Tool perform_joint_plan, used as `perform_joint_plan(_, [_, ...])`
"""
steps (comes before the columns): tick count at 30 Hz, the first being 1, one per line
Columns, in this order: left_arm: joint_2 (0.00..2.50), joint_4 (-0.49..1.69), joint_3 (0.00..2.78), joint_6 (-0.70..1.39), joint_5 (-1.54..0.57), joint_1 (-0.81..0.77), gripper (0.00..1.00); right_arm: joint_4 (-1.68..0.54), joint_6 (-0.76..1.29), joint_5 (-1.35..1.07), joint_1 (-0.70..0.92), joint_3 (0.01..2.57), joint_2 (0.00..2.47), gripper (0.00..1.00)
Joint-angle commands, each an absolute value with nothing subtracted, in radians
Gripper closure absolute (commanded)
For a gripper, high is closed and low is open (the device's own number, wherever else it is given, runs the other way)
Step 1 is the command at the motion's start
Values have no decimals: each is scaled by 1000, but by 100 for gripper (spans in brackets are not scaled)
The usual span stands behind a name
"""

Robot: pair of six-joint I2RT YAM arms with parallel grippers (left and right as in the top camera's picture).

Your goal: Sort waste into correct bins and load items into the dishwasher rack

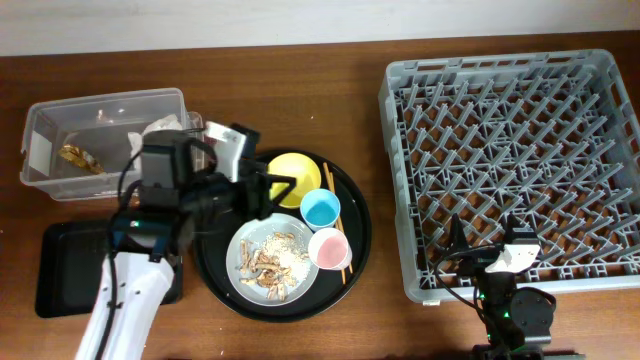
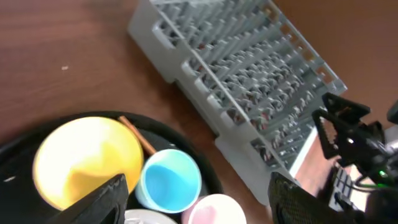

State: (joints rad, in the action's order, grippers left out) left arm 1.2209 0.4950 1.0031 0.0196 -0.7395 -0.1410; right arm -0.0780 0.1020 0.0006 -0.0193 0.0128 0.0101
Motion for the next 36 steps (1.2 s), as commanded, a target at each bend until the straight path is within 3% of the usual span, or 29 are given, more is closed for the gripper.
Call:
perform_joint_plan(1, [1209,477,1003,8,-625,-210,28,-82,105,9,-27,6,4,1])
perform_joint_plan(3, [1209,478,1003,8,-605,-216,28,-82,105,9,-27,6,4,1])
perform_joint_plan(5, [1209,471,1003,8,-605,-216,1,-82,105,9,-27,6,4,1])
perform_joint_plan(7, [1211,471,1003,7,-603,-216,1,-82,105,9,-27,6,4,1])
perform_joint_plan(8, [1216,476,1003,8,-530,-216,3,-82,105,9,-27,6,3,1])
perform_joint_plan(10, [1234,573,1003,89,-229,-216,30,-82,105,9,-27,6,4,1])
perform_joint_plan(13, [1309,728,1003,168,-115,-216,30,-82,105,9,-27,6,4,1])
perform_joint_plan(21, [1502,732,1003,221,-115,-216,30,-82,105,9,-27,6,3,1])
perform_joint_plan(28, [1572,388,1003,400,-112,-216,30,-82,105,9,-27,6,3,1])
perform_joint_plan(36, [1689,323,1003,400,-107,-216,30,-82,105,9,-27,6,4,1])
